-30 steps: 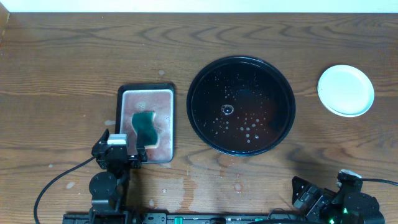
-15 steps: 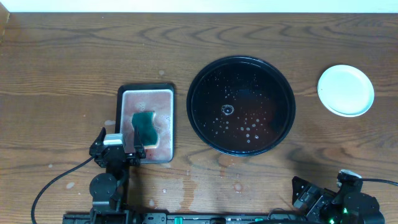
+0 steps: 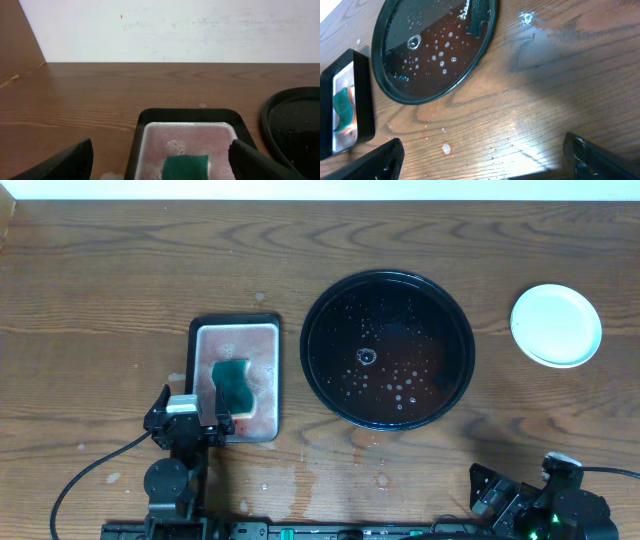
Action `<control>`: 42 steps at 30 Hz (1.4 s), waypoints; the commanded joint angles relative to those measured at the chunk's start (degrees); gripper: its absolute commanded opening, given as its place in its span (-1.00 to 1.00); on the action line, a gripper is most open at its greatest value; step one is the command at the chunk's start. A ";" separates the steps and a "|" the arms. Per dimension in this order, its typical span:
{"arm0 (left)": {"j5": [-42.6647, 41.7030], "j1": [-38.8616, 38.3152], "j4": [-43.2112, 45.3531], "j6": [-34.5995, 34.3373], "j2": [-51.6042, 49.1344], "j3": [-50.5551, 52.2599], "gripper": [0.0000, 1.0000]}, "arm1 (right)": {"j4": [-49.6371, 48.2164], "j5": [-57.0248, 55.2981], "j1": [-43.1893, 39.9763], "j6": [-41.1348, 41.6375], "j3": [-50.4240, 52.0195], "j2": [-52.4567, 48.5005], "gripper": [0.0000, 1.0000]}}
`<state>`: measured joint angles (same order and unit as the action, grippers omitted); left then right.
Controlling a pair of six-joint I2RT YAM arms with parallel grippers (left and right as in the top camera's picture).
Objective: Clean dirty plates on tray and stack at the side
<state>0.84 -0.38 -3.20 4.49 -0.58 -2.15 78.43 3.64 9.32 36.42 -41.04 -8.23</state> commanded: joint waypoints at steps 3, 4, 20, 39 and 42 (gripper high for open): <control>1.18 0.33 -0.70 -0.33 0.35 1.92 0.73 | 0.02 0.26 0.44 0.33 0.07 0.20 0.99; 1.18 0.33 -0.72 -0.33 0.35 1.92 0.73 | 0.04 0.26 0.44 0.35 0.07 0.20 0.98; 1.16 0.33 -0.70 -0.33 0.35 1.92 0.74 | -26.03 -1.95 7.48 -29.09 5.44 0.28 0.98; 1.18 0.33 -0.72 -0.33 0.35 1.92 0.73 | -48.09 -2.10 3.74 -36.06 32.83 7.93 0.99; 1.16 0.33 -0.72 -0.31 0.35 1.92 0.73 | -48.04 -2.10 3.74 -36.06 32.83 7.93 0.99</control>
